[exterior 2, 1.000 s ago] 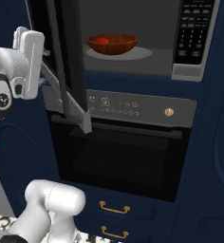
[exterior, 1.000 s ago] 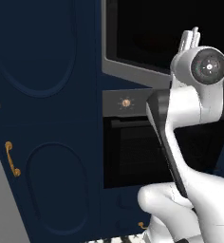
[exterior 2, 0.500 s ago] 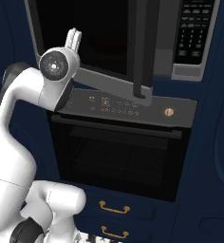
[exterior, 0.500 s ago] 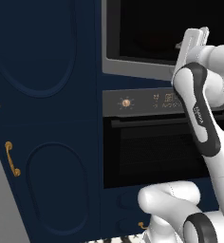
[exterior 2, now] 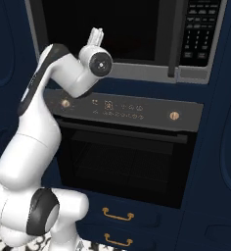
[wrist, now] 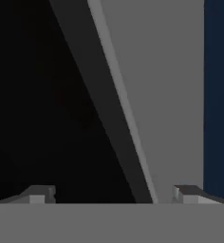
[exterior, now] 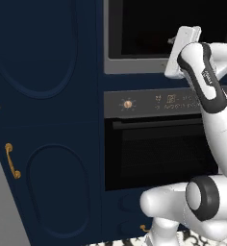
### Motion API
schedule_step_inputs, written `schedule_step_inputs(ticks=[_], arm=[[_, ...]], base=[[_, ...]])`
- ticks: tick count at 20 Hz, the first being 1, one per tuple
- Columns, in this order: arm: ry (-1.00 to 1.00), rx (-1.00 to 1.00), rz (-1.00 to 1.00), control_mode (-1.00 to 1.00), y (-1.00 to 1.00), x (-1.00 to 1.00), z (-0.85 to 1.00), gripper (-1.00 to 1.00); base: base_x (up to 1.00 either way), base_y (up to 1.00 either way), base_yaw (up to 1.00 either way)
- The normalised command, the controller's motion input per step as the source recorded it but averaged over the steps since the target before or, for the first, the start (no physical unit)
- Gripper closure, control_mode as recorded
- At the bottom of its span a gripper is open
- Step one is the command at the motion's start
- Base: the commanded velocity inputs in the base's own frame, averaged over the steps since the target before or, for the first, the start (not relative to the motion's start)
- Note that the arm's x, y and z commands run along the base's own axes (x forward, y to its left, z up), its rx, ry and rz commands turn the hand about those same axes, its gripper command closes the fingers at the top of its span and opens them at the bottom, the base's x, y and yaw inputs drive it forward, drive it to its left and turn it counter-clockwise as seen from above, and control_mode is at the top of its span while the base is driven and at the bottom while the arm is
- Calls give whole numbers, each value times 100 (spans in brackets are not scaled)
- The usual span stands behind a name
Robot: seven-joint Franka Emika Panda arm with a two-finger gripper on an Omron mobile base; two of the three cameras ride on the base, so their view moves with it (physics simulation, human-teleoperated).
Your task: Pick the tomato from the sink and place it in the bowl. Then pick the bowl and place it in the microwave. Then close the microwave door and press the start button.
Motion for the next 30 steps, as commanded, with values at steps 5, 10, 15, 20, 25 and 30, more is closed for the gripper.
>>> schedule_step_inputs(ticks=[5, 10, 15, 20, 25, 30], arm=[[0, 3, 17, -100, 0, 72, 0, -100], [-4, 0, 14, -100, -14, -36, -7, -100], [-16, 2, 12, -100, -62, -100, -2, -100], [-6, 4, 7, -100, -62, -100, -4, -100], [4, 1, 0, -100, -95, -38, -2, -100], [2, 3, -4, -100, -100, 0, -3, -100]], base=[[0, 0, 0], [0, 0, 0], [0, 0, 0], [0, 0, 0], [0, 0, 0], [0, 0, 0]])
